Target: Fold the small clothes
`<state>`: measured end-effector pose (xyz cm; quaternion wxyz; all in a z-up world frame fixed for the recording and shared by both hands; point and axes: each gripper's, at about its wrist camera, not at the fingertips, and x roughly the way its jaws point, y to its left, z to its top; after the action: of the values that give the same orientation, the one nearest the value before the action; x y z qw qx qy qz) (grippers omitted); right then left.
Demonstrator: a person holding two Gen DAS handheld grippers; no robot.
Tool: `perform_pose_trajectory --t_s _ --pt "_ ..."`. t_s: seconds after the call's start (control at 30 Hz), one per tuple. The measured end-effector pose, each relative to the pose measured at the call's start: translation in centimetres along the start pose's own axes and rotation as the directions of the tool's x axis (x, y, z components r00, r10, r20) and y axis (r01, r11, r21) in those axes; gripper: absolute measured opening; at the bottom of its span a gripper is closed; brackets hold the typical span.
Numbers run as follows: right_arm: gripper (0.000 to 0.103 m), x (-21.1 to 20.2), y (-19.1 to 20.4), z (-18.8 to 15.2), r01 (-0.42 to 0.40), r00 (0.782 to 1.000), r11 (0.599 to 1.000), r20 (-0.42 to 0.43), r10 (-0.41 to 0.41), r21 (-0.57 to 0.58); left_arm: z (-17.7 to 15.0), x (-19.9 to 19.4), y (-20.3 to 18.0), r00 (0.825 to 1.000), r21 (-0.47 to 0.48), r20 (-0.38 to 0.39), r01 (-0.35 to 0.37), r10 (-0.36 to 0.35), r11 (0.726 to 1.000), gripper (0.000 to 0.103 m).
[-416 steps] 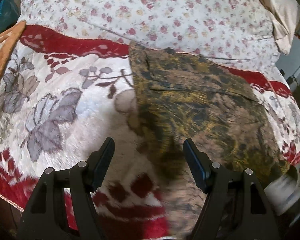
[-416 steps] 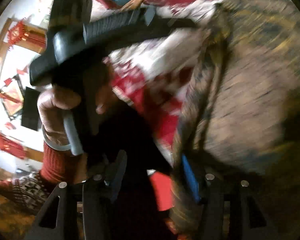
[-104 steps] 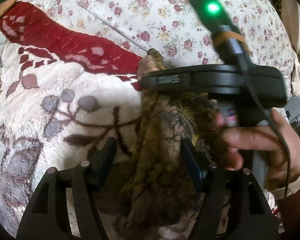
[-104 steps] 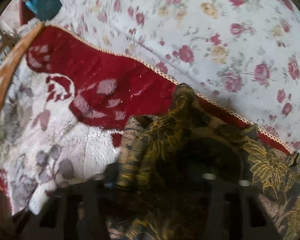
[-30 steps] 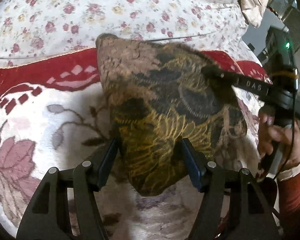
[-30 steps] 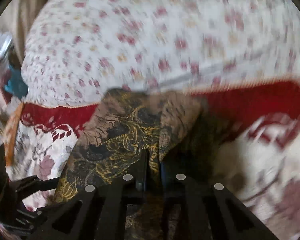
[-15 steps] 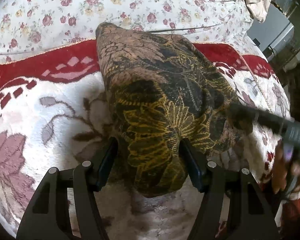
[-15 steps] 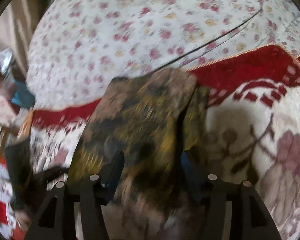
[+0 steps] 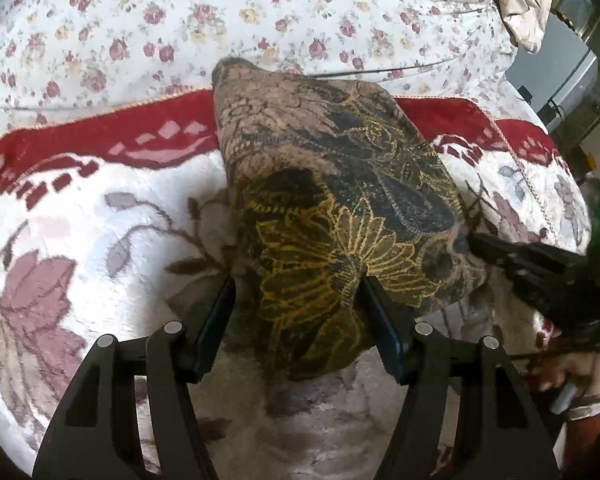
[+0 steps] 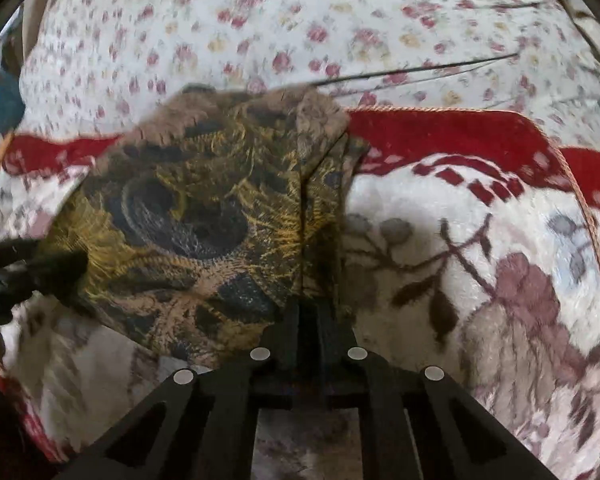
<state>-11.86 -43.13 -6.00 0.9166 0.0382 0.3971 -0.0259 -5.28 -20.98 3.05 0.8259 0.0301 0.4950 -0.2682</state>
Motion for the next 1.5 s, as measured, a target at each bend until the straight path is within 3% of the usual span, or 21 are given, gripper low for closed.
perform_pose_trajectory --t_s 0.13,0.2,0.23,0.27,0.4,0.47,0.67,0.8,0.9,1.1,1.17,1.33,1.5 --pt "0.012 -2.6 -0.1 1.4 -0.024 0.997 0.999 0.074 0.021 0.032 0.5 -0.7 -0.3 0.999 0.022 0.031 -0.038 0.037 0.999 0.065" --pt "0.038 -3.0 0.5 2.8 -0.047 0.993 0.998 0.106 0.043 0.03 1.0 -0.9 -0.3 0.997 0.027 0.052 -0.058 0.056 0.998 0.065" --pt "0.06 -3.0 1.0 3.5 -0.055 0.991 0.998 0.122 0.051 0.027 1.4 -0.9 -0.2 0.996 0.026 0.06 -0.065 0.064 0.998 0.065" --pt "0.064 -3.2 1.5 4.0 -0.061 0.988 0.998 0.145 0.058 0.018 1.7 -0.9 -0.1 0.996 0.022 0.063 -0.068 0.066 0.997 0.065" --pt "0.064 -0.9 4.1 6.9 -0.078 0.986 0.996 0.144 0.085 -0.048 3.1 0.2 0.8 0.994 -0.007 0.064 -0.085 0.085 0.996 0.065" --pt "0.054 1.3 4.8 8.2 -0.084 0.989 0.995 0.119 0.09 -0.057 3.5 0.9 1.0 0.996 -0.016 0.051 -0.076 0.077 0.997 0.065" --pt "0.047 7.9 3.2 9.9 -0.043 0.998 0.999 0.04 0.043 0.008 3.4 2.8 1.0 0.997 -0.002 0.039 -0.072 0.072 0.997 0.072" --pt "0.047 9.2 1.7 10.9 -0.064 0.997 0.996 0.046 0.061 0.069 3.5 3.1 1.4 0.998 -0.021 0.034 -0.052 0.052 0.998 0.073" --pt "0.047 8.7 2.1 11.0 -0.044 0.998 0.998 0.038 0.042 0.051 3.4 3.1 1.4 0.997 -0.013 0.036 -0.061 0.061 0.998 0.073" --pt "0.049 3.2 2.9 8.5 -0.068 0.995 0.998 0.068 0.067 0.011 3.1 3.0 1.5 0.997 -0.027 0.038 -0.059 0.06 0.998 0.073" --pt "0.052 2.1 3.1 7.2 -0.039 0.997 0.999 0.07 0.04 -0.015 3.0 3.0 1.5 0.997 -0.033 0.039 -0.061 0.062 0.998 0.073" --pt "0.052 2.3 2.4 3.2 0.018 1.0 0.999 0.022 -0.018 -0.034 2.7 2.9 1.2 0.997 -0.038 0.042 -0.066 0.067 0.997 0.073" --pt "0.054 2.6 1.3 0.9 -0.025 0.999 1.0 0.044 0.026 -0.017 2.6 2.9 1.1 0.996 -0.04 0.044 -0.076 0.078 0.996 0.074"
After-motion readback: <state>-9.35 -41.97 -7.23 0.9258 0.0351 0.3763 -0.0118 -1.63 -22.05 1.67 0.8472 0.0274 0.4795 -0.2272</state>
